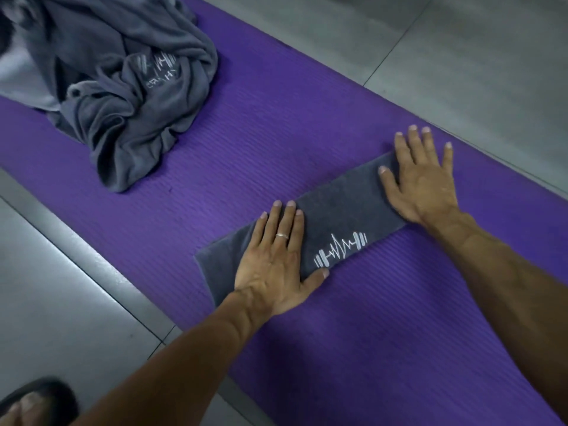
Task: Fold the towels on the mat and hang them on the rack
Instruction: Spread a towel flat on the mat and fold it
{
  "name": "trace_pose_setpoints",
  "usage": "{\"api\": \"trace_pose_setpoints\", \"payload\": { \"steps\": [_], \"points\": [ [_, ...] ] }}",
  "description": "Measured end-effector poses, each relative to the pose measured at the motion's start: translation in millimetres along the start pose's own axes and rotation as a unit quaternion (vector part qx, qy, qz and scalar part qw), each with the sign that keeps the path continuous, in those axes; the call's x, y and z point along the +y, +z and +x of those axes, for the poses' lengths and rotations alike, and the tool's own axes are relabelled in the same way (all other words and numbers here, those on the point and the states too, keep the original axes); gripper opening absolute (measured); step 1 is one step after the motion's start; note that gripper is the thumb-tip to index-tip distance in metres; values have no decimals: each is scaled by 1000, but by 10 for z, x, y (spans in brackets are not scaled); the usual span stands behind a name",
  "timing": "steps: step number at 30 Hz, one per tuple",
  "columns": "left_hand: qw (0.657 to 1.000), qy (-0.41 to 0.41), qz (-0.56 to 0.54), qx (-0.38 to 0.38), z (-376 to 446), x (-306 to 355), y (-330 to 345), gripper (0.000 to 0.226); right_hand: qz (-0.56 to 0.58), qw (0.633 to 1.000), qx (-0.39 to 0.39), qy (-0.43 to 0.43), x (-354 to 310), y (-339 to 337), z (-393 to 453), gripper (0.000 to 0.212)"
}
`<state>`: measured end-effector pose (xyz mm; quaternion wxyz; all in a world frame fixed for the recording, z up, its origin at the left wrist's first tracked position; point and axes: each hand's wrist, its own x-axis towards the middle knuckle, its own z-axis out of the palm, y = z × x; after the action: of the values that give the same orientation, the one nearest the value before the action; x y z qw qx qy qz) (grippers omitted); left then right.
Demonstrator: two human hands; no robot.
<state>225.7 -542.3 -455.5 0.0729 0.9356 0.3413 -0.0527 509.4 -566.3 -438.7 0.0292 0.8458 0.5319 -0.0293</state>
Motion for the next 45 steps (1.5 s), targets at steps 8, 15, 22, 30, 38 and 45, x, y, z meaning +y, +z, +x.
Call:
{"api": "trace_pose_setpoints", "payload": {
  "steps": [8,15,22,30,38,45],
  "points": [
    [999,32,25,-5,-128,-185,-12,105,54,997,-59,-1,-262,136,-336,65],
    [988,146,41,41,-731,-729,-82,77,176,982,-58,-38,-961,-53,-685,60],
    [989,59,-129,39,-618,-819,-554,56,265,945,-95,-164,-1505,-208,-1322,62],
    [836,-58,-545,-33,-376,-912,-959,29,290,952,-57,-80,-1680,-548,-1349,26],
    [619,-12,-766,-174,-292,-410,-987,54,717,673,-46,173,-1254,-869,-1804,22],
    [778,6,-605,-170,-244,208,-629,35,802,527,-32,280,-892,-845,-2032,33]
  ]
}}
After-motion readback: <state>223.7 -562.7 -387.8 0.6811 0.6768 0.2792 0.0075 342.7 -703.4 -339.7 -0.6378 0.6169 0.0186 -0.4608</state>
